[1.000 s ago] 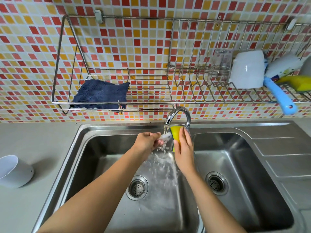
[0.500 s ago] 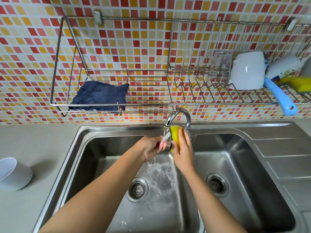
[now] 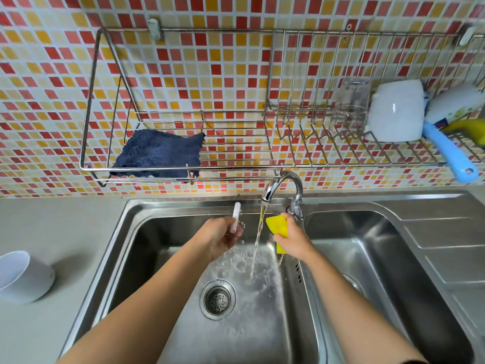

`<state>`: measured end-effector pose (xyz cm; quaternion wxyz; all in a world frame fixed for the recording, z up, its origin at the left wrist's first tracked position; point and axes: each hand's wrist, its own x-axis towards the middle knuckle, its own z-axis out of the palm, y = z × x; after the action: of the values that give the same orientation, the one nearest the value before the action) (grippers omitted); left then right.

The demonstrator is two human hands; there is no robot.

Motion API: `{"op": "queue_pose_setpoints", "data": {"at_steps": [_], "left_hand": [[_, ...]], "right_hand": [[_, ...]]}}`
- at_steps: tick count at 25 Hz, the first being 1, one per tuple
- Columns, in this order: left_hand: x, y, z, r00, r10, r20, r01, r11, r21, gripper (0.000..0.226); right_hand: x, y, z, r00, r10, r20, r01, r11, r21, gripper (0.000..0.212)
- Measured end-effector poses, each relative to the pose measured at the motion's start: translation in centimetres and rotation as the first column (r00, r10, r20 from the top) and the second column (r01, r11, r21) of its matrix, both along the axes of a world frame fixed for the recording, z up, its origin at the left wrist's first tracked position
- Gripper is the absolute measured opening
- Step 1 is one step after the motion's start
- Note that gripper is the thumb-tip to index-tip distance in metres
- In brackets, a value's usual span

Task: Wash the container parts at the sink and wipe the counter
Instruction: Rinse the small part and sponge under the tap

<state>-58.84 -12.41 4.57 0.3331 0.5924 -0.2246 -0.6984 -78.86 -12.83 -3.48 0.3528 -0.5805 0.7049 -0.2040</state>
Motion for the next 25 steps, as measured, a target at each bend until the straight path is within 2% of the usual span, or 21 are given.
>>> {"op": "queue_pose_setpoints", "data": {"at_steps": [2,6,9,11,12,14,17,19,21,25], "left_hand": [[0.4,-0.3,0.4,1.0,0.009,0.011,-0.009,1.0,-0.021,0.018],[0.3,0.2,0.7,0.993,-0.074,0.088,0.081,0.993,-0.082,0.013],[1.1,0.7,0.1,0.982,-0.117,0.147,0.139,0.979,-0.148,0.034],[2.0,1.0,-0.3,0.955,-0.176,0.241,0.224,0.956,-0.19,0.037],[2.3,1.1,-0.5,0.939,-0.197,0.281,0.258,0.946,-0.198,0.036],[2.9,1.6,-1.0,0.916,-0.215,0.337,0.291,0.938,-0.191,0.036],[3.1,2.6,-1.7,0.873,-0.213,0.439,0.33,0.92,-0.21,0.036],[3.2,3.3,-1.8,0.838,-0.201,0.507,0.365,0.898,-0.246,0.034],[3.4,3.8,-1.7,0.807,-0.182,0.561,0.397,0.871,-0.289,0.033],[4.1,4.2,-1.4,0.758,-0.159,0.632,0.452,0.827,-0.335,0.038]], "right_hand": [[-0.6,-0.4,0.1,0.999,-0.035,0.002,0.035,0.999,-0.005,0.066],[-2.2,-0.6,0.6,0.991,-0.134,0.008,0.133,0.991,0.005,0.06],[-1.5,-0.2,1.0,0.985,-0.163,0.059,0.163,0.987,0.011,0.058],[0.1,-0.2,1.3,0.939,-0.227,0.259,0.247,0.968,-0.048,0.057],[1.1,0.0,1.4,0.877,-0.245,0.413,0.286,0.957,-0.039,0.055],[3.4,1.2,1.0,0.787,-0.264,0.558,0.289,0.956,0.044,0.048],[5.8,3.7,-1.3,0.901,-0.181,0.394,0.134,0.98,0.144,0.033],[6.9,4.4,-2.3,0.939,-0.184,0.289,0.134,0.974,0.183,0.028],[7.6,4.5,-2.3,0.958,-0.216,0.19,0.184,0.967,0.175,0.031],[8.2,4.5,-1.2,0.986,-0.166,0.015,0.165,0.985,0.06,0.035]]}}
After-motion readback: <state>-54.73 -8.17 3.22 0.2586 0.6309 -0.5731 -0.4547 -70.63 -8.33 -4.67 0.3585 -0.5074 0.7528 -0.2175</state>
